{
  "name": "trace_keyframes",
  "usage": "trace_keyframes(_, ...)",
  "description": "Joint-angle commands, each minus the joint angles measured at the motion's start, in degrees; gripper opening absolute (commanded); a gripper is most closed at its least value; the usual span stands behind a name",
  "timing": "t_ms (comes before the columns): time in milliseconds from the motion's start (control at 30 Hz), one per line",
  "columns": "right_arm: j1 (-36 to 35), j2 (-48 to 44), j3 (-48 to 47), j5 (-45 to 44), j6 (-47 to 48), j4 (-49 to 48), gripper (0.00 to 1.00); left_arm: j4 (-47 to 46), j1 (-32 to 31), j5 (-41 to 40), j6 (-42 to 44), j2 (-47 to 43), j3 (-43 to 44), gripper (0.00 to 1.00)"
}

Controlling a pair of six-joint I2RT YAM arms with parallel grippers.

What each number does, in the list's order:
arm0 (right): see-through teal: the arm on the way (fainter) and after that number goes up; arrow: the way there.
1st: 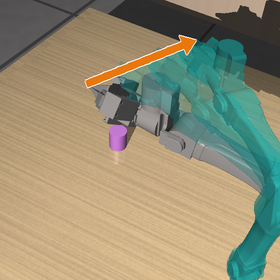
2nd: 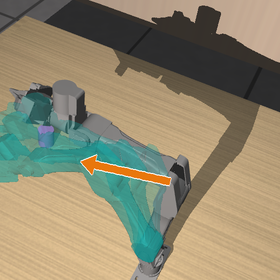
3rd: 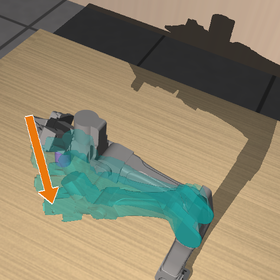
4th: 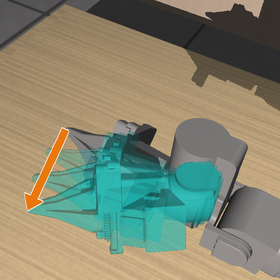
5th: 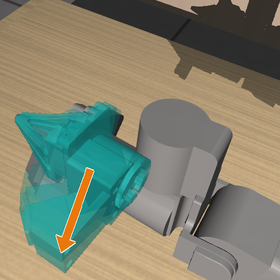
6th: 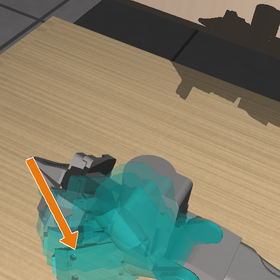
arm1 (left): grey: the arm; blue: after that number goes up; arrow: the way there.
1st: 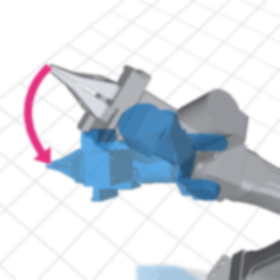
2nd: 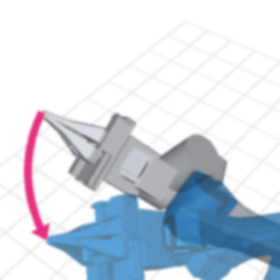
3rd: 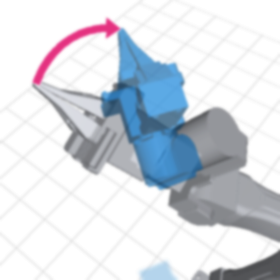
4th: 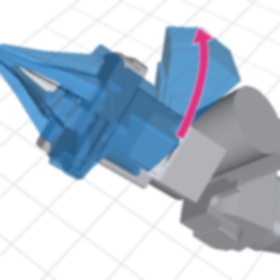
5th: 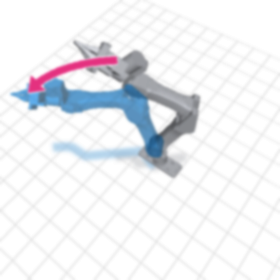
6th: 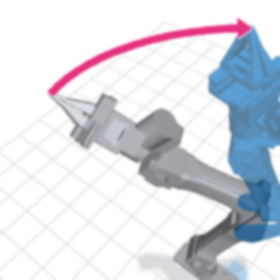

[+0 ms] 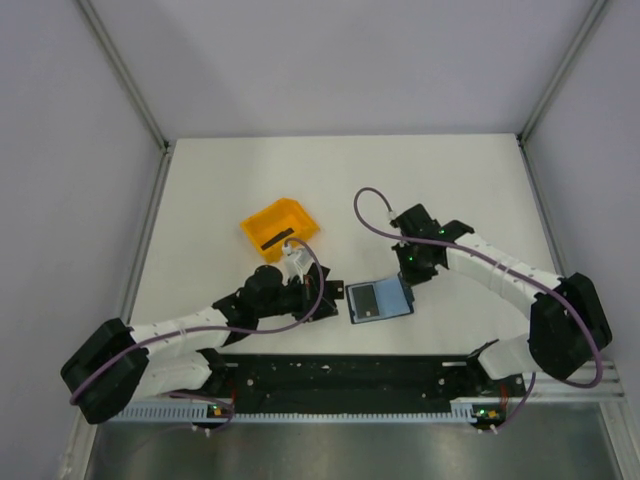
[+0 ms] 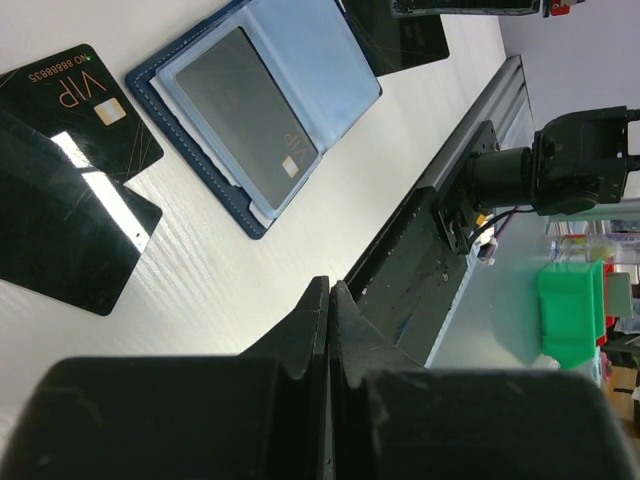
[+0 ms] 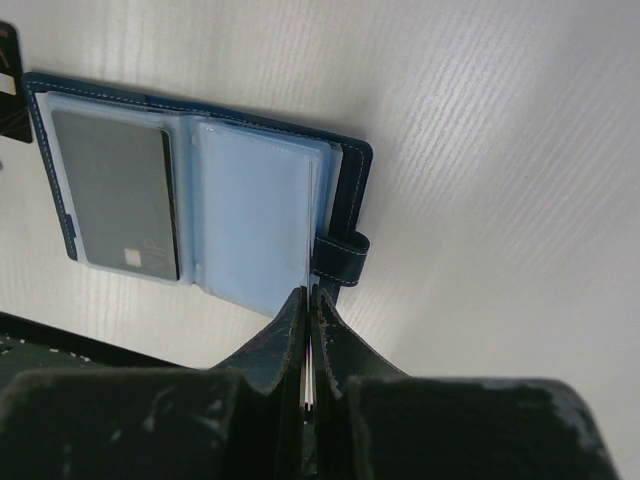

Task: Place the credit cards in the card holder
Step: Turn over the card slot in the card holder.

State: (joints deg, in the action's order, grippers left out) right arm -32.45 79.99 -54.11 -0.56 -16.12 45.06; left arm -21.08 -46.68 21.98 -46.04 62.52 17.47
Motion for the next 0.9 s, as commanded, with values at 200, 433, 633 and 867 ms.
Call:
trace_keyframes(200, 0.63, -2.82, -0.03, 6.44, -1.37, -4.63, 0.00, -4.85, -0.35, 0.35, 0.07, 2.25, -0.07, 0.00)
trace_keyframes(433, 0.63, -3.34, 1.37, 5.66, -2.86, -6.12, 0.00, -4.94, -1.22, 0.52, 1.74, 6.82, 3.70, 0.00)
trace_keyframes(633, 1.95, -6.50, 2.51, -0.75, -7.60, -5.16, 0.00, -3.53, -4.12, -1.06, 4.46, 13.84, 12.22, 0.00)
trace_keyframes(867, 3.53, -7.74, 3.66, -4.36, -10.24, -2.61, 0.00, -2.56, -6.94, -2.99, 7.54, 24.12, 21.89, 0.00)
